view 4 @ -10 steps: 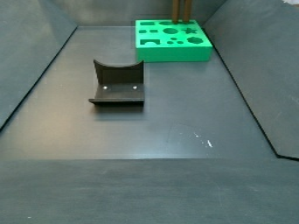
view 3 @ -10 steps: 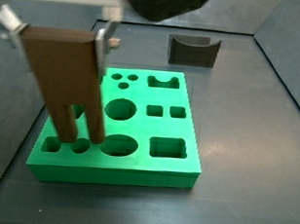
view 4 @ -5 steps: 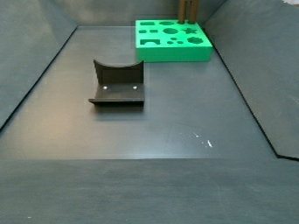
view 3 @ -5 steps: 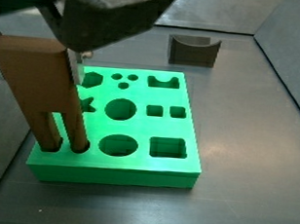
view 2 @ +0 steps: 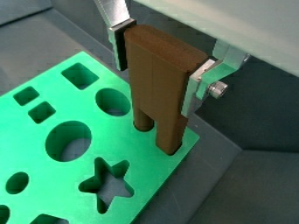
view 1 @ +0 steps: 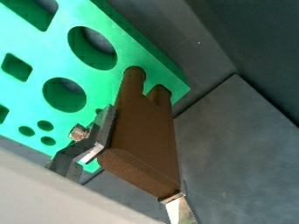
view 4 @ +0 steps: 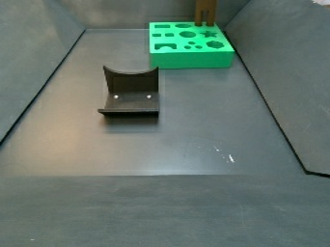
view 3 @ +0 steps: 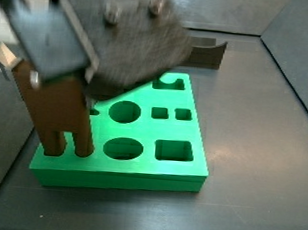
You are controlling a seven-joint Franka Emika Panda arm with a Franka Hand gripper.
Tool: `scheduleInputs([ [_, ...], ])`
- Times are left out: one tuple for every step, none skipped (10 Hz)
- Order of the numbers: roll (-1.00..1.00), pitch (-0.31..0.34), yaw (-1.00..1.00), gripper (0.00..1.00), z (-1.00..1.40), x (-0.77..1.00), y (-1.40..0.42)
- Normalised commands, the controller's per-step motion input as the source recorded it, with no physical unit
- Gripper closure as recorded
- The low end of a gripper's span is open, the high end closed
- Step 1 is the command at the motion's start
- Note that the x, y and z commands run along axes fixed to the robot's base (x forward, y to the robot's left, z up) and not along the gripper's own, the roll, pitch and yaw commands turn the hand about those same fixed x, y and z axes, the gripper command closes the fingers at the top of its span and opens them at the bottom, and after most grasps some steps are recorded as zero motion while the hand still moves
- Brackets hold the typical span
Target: Insert the square-circle object.
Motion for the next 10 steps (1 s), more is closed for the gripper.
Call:
scheduleInputs([
  [0.16,0.000,-0.02,1.00,-0.53,-0.03,0.00],
  [0.16,0.000,0.00,1.00,-0.50,0.00,0.00],
  [0.16,-0.001,0.00,1.00,-0.71,0.00,-0.01],
  [0.12,-0.063,0.00,1.00,-0.85,0.00,0.00],
  [0.07,-0.071,0.00,1.00,-0.94,0.00,0.00],
  [0.07,-0.110,0.00,1.00,-1.00,-0.08,0.00],
  [0.03,-0.184,0.00,1.00,-0.92,-0.15,0.00],
  [0.02,-0.283,0.19,1.00,-0.71,-0.22,0.00],
  [0.00,-0.193,0.29,1.00,-0.50,-0.05,0.02],
  [0.01,-0.191,0.24,1.00,-0.60,-0.11,0.04],
])
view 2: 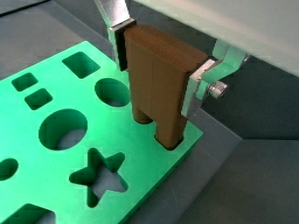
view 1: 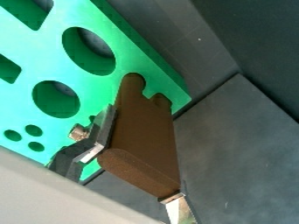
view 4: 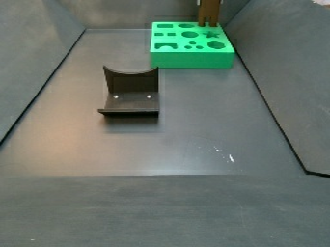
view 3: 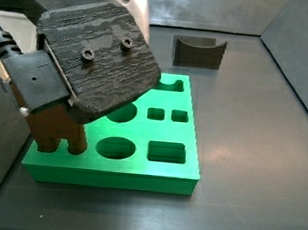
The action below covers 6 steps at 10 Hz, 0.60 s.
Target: Insert the square-circle object.
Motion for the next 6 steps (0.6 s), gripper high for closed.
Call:
scheduleInputs([
  [0.00,-0.236,0.07,1.00,-0.75,-0.16,0.04],
  [0.00,-0.174,0.00,1.00,-0.64,-0.13,0.00],
  [0.12,-0.187,0.00,1.00,-0.65,-0.25,-0.07],
  [0.32,-0.139,0.01,1.00,-0.57,-0.25,-0.22],
  [0.42,-0.164,0.00,1.00,-0.44,-0.11,-0.25],
  [0.44,-0.154,0.00,1.00,-0.42,-0.15,-0.21],
])
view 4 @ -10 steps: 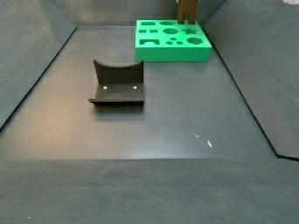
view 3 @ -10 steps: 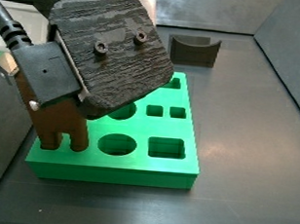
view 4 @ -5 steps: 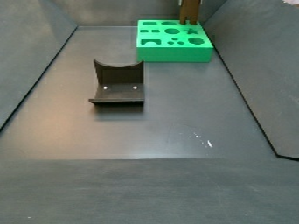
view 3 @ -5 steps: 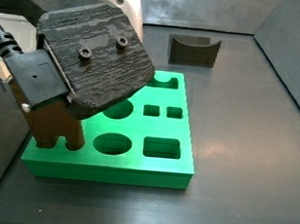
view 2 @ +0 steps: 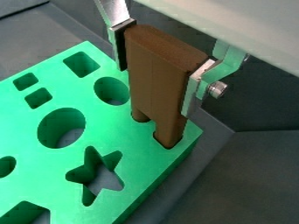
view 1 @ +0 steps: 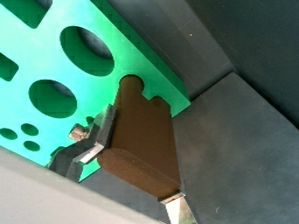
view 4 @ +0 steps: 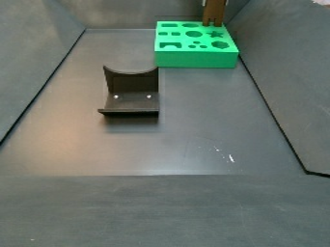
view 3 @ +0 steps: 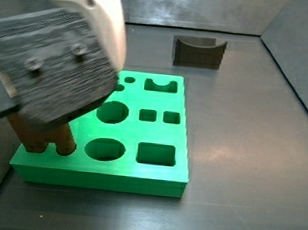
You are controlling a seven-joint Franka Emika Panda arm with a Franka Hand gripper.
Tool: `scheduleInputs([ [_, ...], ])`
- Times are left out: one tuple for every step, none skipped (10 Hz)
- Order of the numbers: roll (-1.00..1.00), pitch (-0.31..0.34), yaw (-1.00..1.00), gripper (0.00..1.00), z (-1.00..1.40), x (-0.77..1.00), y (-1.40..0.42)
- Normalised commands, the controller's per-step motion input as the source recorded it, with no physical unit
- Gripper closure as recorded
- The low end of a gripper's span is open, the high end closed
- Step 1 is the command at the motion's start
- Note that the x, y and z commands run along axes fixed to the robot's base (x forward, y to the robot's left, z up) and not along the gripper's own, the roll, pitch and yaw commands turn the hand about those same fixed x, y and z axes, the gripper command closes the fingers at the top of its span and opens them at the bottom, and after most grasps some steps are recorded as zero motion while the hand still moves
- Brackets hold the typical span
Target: Insert the square-circle object.
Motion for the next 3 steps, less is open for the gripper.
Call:
scheduleInputs([
  [0.12,-0.110,0.00,1.00,-0.69,0.00,0.00],
  [-0.10,-0.241,0.00,1.00,-0.48,-0.05,0.00],
  [0.00,0.000,0.00,1.00,0.00,0.00,0.00],
])
